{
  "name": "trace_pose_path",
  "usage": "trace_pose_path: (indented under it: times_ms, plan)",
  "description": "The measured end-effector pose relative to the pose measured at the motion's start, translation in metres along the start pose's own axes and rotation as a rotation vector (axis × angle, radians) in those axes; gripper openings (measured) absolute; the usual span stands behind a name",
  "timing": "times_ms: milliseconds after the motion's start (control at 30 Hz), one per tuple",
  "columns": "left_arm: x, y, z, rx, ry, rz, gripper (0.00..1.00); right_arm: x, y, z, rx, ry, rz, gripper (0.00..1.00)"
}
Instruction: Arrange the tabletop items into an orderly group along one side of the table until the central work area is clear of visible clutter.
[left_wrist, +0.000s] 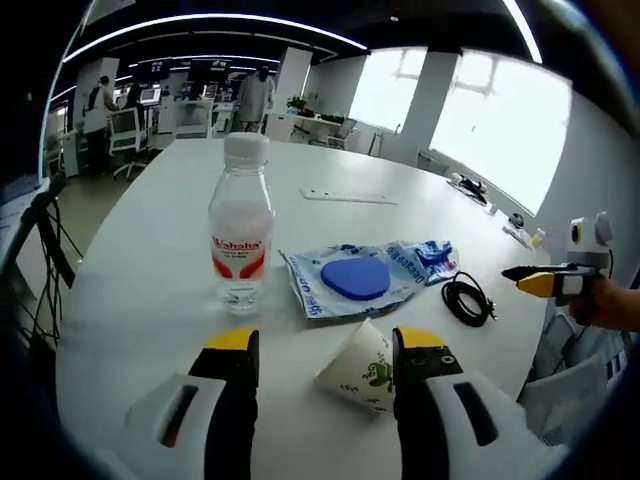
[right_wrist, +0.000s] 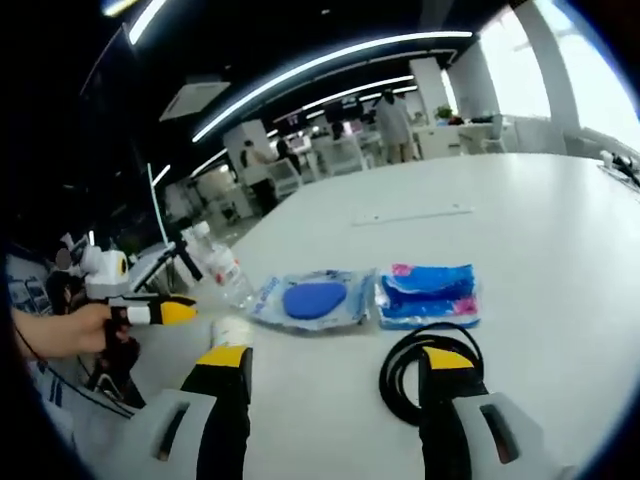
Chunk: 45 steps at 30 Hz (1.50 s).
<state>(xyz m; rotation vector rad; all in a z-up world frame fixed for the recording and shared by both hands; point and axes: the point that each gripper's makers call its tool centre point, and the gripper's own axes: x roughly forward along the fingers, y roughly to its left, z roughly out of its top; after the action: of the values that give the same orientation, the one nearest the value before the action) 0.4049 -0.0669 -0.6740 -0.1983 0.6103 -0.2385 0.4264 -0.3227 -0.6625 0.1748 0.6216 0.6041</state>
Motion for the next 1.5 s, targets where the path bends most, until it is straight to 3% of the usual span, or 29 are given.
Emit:
trace_pose_path:
  times_ms: [233,733,900,1000,1200,1300,1500]
  plan:
    - [-0.005,0.001,0.005,0.000,-0.013,0.004,0.53,-0.011,0.004,-0.004,0.008,-0.012,-0.008,0.68]
    - [-0.018,0.012,0.020,0.026,-0.037,0.025,0.53,-0.033,0.011,-0.018,-0.100,0.000,-0.026,0.67]
    - [-0.023,0.013,0.019,0.025,-0.044,0.035,0.54,-0.042,0.015,-0.020,-0.220,0.001,-0.041,0.70]
    - [-0.024,0.015,0.020,0.044,-0.041,0.039,0.54,-0.047,0.017,-0.024,-0.240,-0.002,-0.047,0.69]
    - [-0.026,0.024,0.042,0.058,-0.067,0.061,0.55,-0.052,0.015,-0.032,-0.275,-0.003,-0.048,0.70]
    - [-0.023,0.025,0.055,0.070,-0.083,0.065,0.55,-0.052,0.014,-0.038,-0.239,0.002,-0.050,0.74]
    - [-0.015,0.025,0.072,0.099,-0.108,0.067,0.57,-0.053,0.013,-0.045,-0.239,0.016,-0.070,0.73]
